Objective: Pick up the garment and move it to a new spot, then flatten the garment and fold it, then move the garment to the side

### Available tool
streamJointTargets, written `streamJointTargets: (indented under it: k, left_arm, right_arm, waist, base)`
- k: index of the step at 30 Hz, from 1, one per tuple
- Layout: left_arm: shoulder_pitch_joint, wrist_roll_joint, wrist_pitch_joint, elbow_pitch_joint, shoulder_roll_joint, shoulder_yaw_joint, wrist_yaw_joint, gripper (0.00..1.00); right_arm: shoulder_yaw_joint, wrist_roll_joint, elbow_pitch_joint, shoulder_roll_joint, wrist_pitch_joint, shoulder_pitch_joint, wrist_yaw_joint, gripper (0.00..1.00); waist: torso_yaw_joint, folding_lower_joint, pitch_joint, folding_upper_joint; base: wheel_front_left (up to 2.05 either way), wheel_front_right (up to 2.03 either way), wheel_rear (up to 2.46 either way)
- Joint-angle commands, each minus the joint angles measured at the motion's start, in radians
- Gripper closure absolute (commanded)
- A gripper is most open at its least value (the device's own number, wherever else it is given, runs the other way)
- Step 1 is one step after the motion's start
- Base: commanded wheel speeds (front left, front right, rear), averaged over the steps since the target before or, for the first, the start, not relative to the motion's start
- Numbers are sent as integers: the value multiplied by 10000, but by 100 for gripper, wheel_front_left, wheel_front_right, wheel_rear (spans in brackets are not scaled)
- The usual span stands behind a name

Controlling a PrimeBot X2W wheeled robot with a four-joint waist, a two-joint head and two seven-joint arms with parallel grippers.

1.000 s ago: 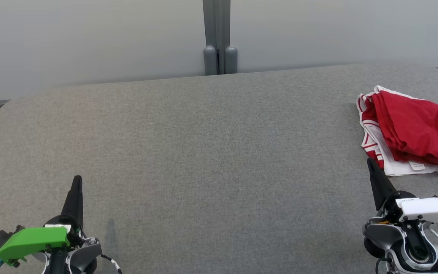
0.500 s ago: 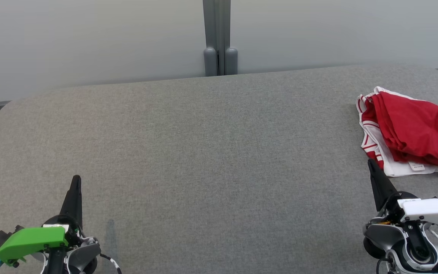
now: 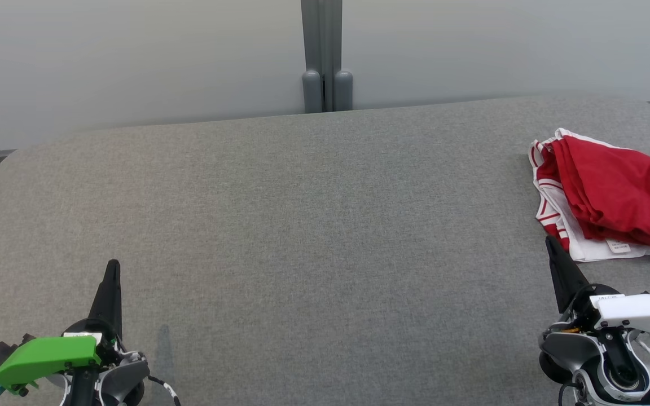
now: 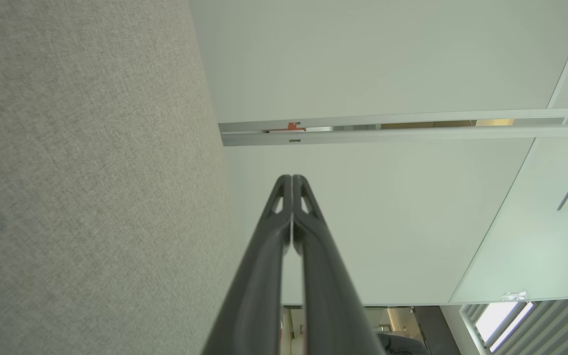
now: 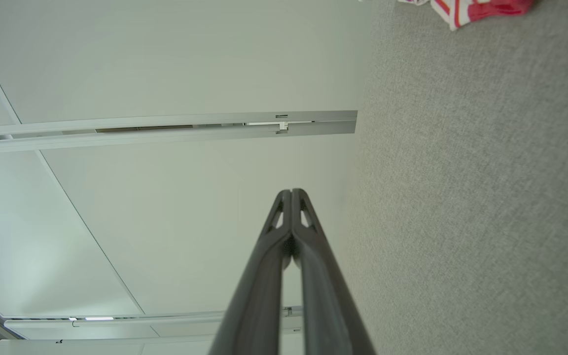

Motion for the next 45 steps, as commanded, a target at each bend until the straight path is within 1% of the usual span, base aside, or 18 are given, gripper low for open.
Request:
streamJointTargets:
  k: [1, 45]
  left_arm:
    - [-134, 35, 38, 17, -12, 30, -61, 100]
    - [-149, 136, 118, 24, -83, 155, -62, 100]
  right_arm:
    - [-28, -33, 20, 18, 4, 59, 6, 100]
    - [-142, -130, 27, 92, 120, 41, 7, 100]
  waist:
    - [0, 0, 0, 0]
    - [0, 0, 0, 0]
  base:
    - [0, 0, 0]
    - [0, 0, 0]
